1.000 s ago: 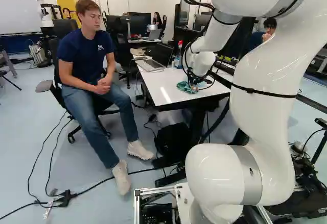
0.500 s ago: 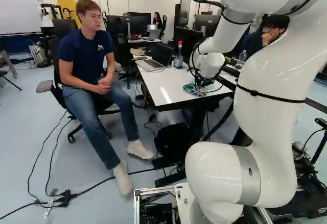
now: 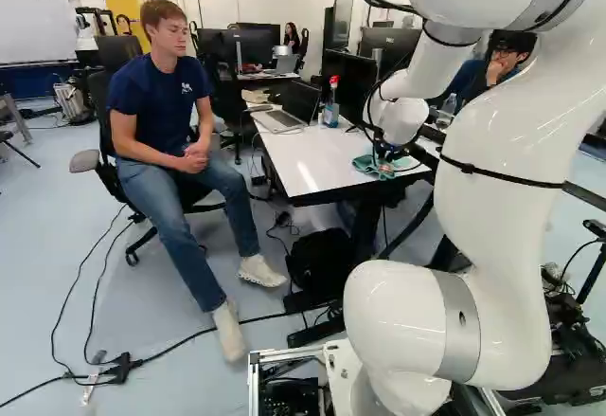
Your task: Clean the table with the green towel
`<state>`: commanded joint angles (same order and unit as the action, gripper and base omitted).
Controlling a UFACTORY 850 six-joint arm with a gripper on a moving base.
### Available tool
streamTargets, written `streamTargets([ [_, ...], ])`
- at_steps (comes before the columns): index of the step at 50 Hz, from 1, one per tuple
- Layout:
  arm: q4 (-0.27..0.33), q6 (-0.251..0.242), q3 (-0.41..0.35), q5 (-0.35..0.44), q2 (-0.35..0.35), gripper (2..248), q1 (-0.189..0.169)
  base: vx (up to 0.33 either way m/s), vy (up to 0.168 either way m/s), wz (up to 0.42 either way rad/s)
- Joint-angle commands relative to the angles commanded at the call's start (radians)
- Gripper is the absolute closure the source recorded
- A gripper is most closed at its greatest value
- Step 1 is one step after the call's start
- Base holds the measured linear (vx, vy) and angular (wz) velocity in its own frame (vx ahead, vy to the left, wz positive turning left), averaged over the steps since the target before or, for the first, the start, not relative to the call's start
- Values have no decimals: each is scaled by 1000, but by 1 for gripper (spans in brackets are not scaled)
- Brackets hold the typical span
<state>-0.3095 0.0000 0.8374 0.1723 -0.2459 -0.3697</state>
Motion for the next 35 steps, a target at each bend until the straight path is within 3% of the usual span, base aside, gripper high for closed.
streamTargets([
  [11,0,0,51,0,-43,217,10,0,0,0],
  [35,0,0,142,0,-117,217,72,0,0,0],
])
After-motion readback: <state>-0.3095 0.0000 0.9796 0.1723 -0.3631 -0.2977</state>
